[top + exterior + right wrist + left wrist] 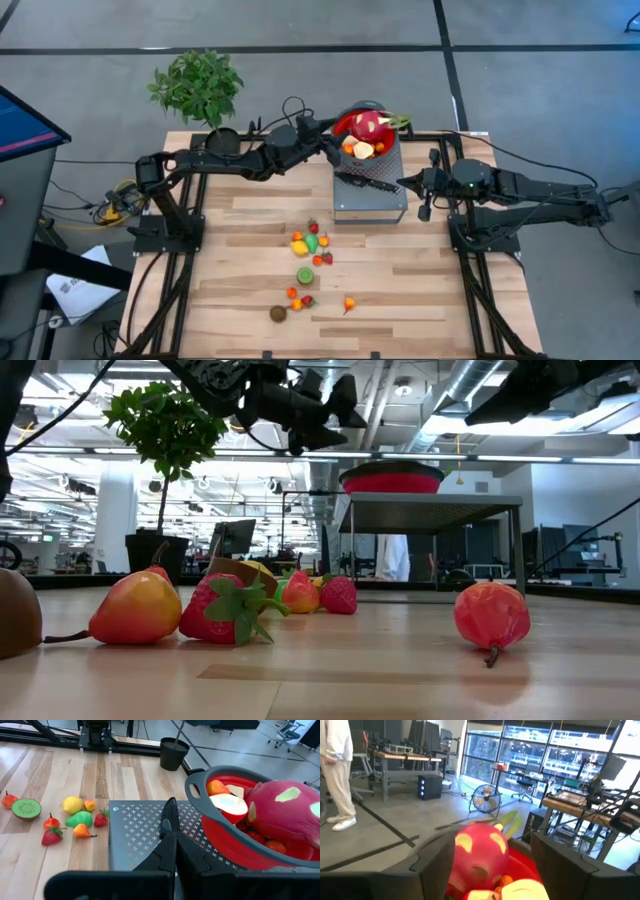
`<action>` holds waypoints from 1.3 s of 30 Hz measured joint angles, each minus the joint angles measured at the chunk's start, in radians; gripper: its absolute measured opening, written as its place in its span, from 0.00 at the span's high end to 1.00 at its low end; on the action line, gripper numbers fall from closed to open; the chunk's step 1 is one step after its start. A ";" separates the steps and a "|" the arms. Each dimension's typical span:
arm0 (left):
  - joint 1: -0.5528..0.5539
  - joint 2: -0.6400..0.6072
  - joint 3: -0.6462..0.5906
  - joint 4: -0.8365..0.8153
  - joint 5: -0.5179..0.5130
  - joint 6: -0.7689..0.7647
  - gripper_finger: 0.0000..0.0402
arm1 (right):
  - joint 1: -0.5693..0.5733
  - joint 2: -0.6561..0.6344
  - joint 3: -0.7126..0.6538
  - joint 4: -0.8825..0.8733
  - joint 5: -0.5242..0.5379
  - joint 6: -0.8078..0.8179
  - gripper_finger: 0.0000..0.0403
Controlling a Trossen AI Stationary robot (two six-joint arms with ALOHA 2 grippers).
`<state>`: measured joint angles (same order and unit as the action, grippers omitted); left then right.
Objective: Pick & Place Fruit
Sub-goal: Put the lemon into the red colander on the shelf
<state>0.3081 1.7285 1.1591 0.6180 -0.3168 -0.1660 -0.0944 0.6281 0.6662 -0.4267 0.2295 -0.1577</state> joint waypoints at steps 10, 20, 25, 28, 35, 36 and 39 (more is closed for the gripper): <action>-0.071 -0.144 -0.083 0.001 0.037 0.010 0.45 | 0.000 0.000 0.000 -0.011 0.000 0.000 1.00; -0.141 -0.308 -0.335 0.095 0.035 0.004 0.62 | 0.002 -0.001 0.000 -0.007 0.000 0.055 1.00; -0.192 -0.333 -0.381 0.155 0.034 0.033 0.72 | 0.002 -0.011 0.000 -0.004 0.000 0.136 1.00; -0.225 -0.332 -0.387 0.153 0.035 0.038 0.77 | 0.021 -0.008 0.000 -0.008 0.000 0.189 1.00; -0.299 -0.332 -0.387 0.154 0.034 0.038 0.84 | 0.149 -0.009 0.000 0.007 0.000 0.245 1.00; -0.308 -0.332 -0.387 0.154 0.035 0.038 0.85 | 0.171 -0.005 0.000 0.012 0.000 0.255 1.00; -0.332 -0.332 -0.387 0.154 0.034 0.037 0.87 | 0.244 0.019 0.000 0.028 0.001 0.298 1.00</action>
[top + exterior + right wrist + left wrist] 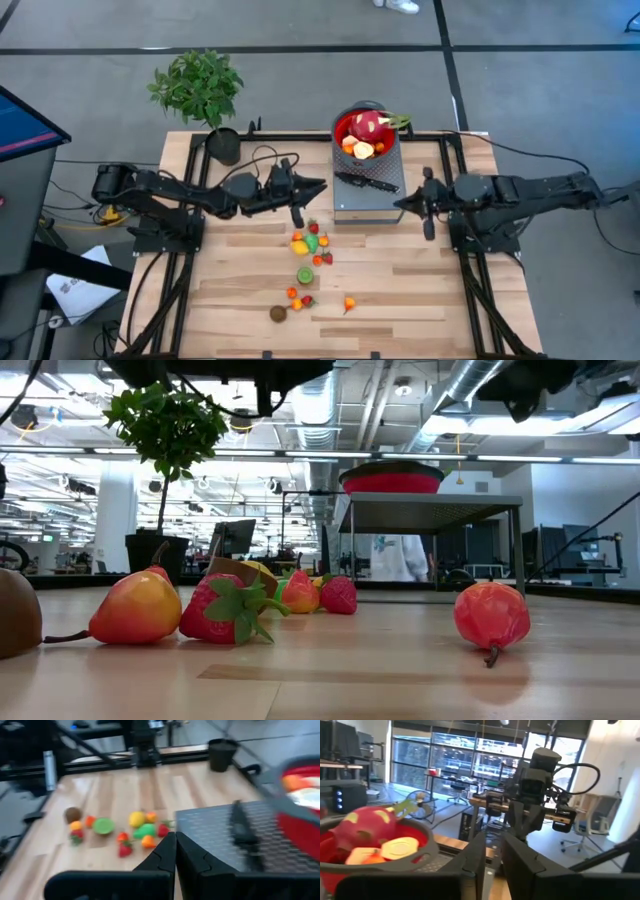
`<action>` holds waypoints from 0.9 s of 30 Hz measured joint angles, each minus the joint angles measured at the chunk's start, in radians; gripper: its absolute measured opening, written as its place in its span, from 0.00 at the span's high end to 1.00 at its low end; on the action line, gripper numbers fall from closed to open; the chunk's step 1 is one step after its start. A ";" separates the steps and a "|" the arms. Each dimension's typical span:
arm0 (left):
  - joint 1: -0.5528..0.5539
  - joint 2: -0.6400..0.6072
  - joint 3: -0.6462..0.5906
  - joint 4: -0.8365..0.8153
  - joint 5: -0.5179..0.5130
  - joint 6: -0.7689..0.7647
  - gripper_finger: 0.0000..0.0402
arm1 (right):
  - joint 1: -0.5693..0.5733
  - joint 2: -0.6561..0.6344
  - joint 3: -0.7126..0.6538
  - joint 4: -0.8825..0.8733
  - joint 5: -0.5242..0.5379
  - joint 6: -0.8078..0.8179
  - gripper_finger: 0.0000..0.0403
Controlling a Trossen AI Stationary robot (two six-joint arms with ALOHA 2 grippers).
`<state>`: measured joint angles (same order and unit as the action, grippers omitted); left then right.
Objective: Pick & Place Fruit
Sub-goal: Put the lemon into the red colander on the shelf
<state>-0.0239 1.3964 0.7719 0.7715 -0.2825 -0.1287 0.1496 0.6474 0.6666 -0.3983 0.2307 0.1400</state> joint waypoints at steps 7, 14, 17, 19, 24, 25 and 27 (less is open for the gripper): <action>-0.047 -0.008 0.000 -0.003 0.000 -0.003 0.89 | 0.196 0.106 0.000 0.152 0.130 0.036 1.00; -0.071 -0.015 0.000 -0.002 0.000 -0.002 0.91 | 0.308 0.218 0.000 0.316 0.267 -0.011 1.00; -0.065 -0.038 0.000 0.003 0.001 -0.002 0.91 | 0.310 0.226 0.000 0.393 0.262 -0.054 1.00; -0.064 -0.068 0.000 0.007 0.006 -0.003 0.91 | 0.308 0.224 0.000 0.415 0.252 -0.085 1.00; -0.110 -0.138 0.000 -0.088 0.074 -0.002 0.94 | 0.308 0.212 0.000 0.409 0.243 -0.140 1.00; -0.128 -0.149 0.000 -0.119 0.064 -0.003 0.95 | 0.309 0.213 0.000 0.402 0.242 -0.140 1.00; -0.174 -0.165 0.000 -0.178 0.002 -0.003 0.97 | 0.313 0.211 0.000 0.403 0.242 -0.139 1.00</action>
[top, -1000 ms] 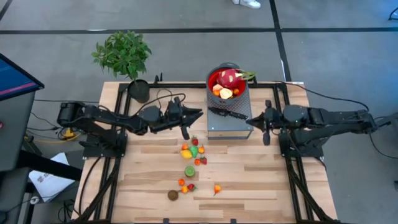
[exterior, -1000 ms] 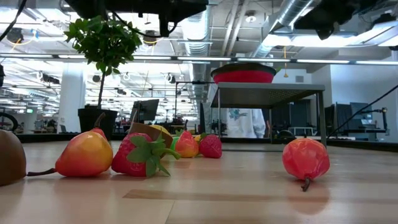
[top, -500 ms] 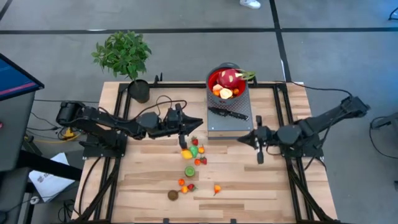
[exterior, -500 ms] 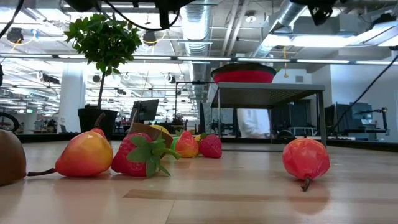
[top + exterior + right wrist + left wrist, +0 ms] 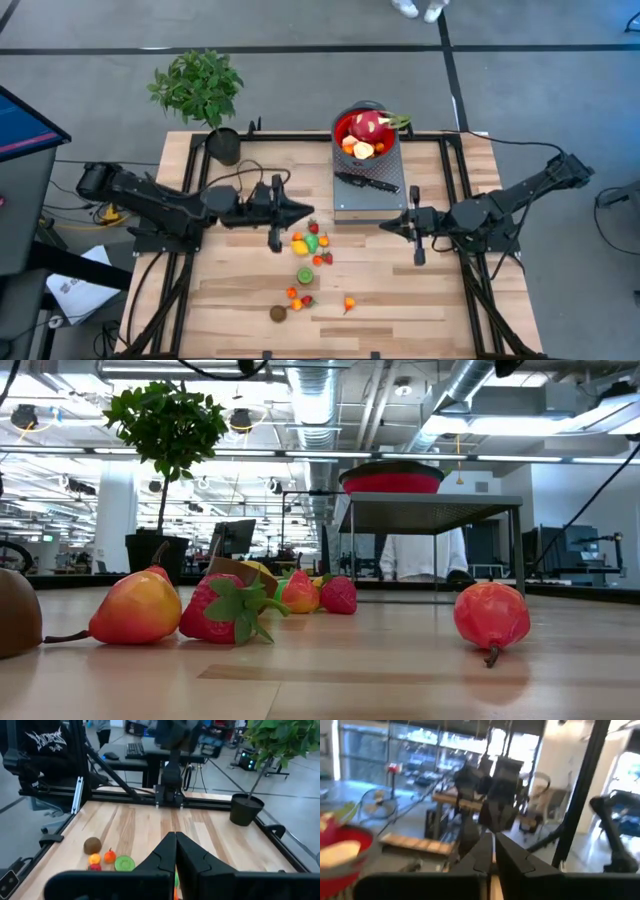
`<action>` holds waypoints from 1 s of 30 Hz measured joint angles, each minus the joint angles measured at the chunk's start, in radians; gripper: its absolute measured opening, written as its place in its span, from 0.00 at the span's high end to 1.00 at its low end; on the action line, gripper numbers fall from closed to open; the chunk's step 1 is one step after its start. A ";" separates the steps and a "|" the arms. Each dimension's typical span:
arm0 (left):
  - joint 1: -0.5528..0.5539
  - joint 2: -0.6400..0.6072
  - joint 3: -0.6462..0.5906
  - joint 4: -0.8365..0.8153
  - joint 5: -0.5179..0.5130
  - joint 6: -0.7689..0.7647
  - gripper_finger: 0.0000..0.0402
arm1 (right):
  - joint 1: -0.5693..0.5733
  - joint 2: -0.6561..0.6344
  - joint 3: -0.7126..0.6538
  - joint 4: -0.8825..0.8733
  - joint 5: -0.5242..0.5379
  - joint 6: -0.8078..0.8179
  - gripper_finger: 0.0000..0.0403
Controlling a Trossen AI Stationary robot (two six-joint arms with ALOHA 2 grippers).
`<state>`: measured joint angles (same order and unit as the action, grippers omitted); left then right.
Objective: Pick & Place Fruit
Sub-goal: Put the lemon into the red colander on the shelf
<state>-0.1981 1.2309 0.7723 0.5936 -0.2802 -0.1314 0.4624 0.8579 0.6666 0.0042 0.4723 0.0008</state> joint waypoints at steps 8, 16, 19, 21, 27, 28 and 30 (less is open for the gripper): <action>-0.145 -0.003 0.000 -0.151 -0.257 -0.019 1.00 | 0.003 -0.003 0.000 -0.028 -0.002 -0.001 1.00; -0.166 -0.003 0.000 -0.391 -0.265 -0.162 1.00 | 0.003 -0.002 0.000 -0.037 -0.002 -0.001 1.00; -0.165 -0.003 0.000 -0.449 -0.262 -0.152 1.00 | 0.002 -0.002 0.000 -0.053 -0.002 0.000 1.00; -0.156 -0.003 0.000 -0.480 -0.237 -0.125 1.00 | 0.002 -0.002 0.000 -0.059 -0.002 0.000 1.00; -0.146 -0.003 0.000 -0.506 -0.189 -0.084 1.00 | 0.002 -0.002 0.000 -0.059 -0.002 0.033 1.00; -0.146 -0.003 0.000 -0.506 -0.188 -0.084 1.00 | 0.002 -0.002 0.000 -0.059 -0.002 0.042 1.00; -0.141 -0.003 0.000 -0.507 -0.185 -0.081 1.00 | 0.002 -0.002 0.000 -0.059 -0.002 0.049 1.00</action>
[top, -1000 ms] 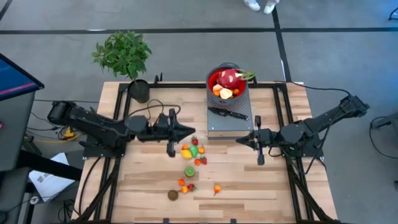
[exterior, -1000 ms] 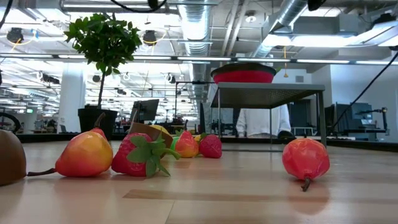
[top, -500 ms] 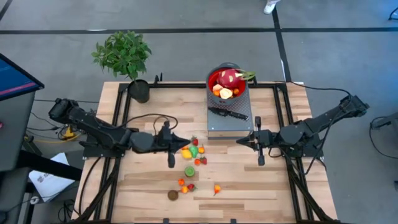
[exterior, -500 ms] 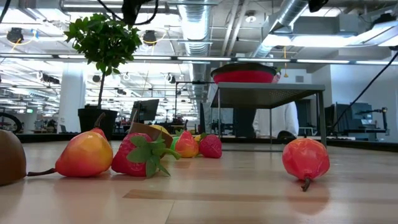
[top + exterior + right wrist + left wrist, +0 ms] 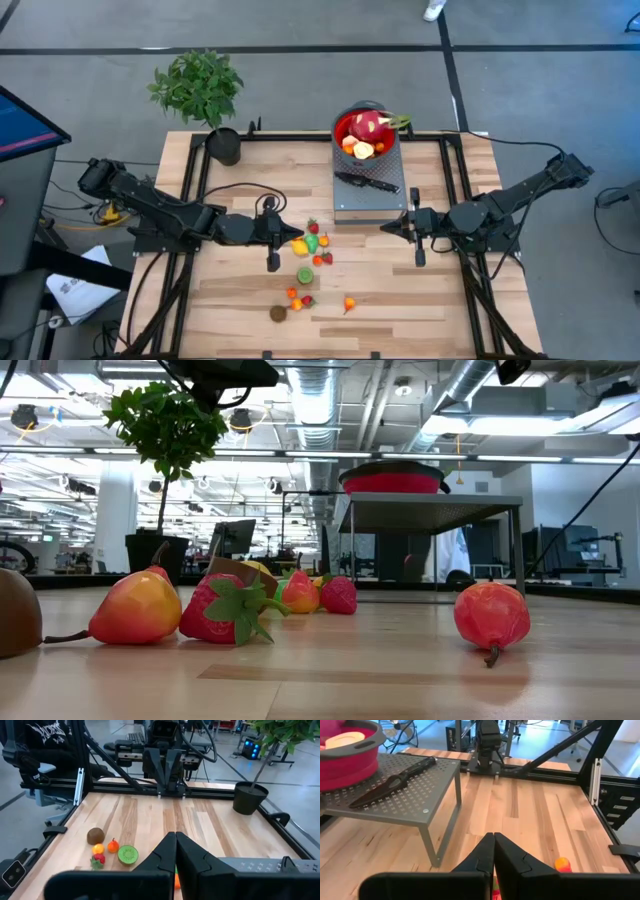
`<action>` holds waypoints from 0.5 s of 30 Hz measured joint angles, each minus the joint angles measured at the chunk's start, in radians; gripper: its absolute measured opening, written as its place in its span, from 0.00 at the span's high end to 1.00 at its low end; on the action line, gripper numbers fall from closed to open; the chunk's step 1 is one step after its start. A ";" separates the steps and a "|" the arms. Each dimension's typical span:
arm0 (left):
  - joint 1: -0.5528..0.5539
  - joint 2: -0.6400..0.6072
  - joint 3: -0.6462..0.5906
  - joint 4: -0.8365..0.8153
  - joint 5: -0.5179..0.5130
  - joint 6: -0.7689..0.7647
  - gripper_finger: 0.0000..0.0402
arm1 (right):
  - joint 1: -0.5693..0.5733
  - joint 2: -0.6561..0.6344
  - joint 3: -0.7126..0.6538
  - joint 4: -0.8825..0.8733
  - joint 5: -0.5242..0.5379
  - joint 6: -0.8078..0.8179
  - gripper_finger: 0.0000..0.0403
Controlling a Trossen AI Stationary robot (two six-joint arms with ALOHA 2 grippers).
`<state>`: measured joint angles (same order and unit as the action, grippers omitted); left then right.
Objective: Pick & Place Fruit
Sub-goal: Put the lemon into the red colander on the shelf
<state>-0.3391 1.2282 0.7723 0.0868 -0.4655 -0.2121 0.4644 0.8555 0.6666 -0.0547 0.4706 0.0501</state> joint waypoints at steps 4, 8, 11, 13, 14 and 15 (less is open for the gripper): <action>0.015 0.010 0.000 -0.009 0.001 -0.001 1.00 | 0.000 0.000 0.000 -0.004 0.000 0.003 1.00; 0.035 0.039 0.000 -0.057 0.055 -0.003 1.00 | 0.000 0.000 0.000 -0.038 0.000 0.003 1.00; 0.038 0.087 0.000 -0.063 0.097 -0.005 1.00 | 0.000 0.000 0.000 -0.057 0.000 0.003 1.00; 0.038 0.127 0.000 -0.060 0.100 -0.005 1.00 | 0.000 0.000 0.000 -0.059 0.000 0.003 1.00; 0.038 0.148 0.000 -0.063 0.100 -0.005 1.00 | 0.000 0.000 0.000 -0.059 0.000 0.003 1.00; 0.038 0.170 0.000 -0.063 0.100 -0.005 1.00 | 0.000 0.000 0.000 -0.059 0.000 0.003 1.00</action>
<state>-0.3014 1.3979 0.7723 0.0233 -0.3653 -0.2171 0.4644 0.8554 0.6666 -0.1139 0.4706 0.0532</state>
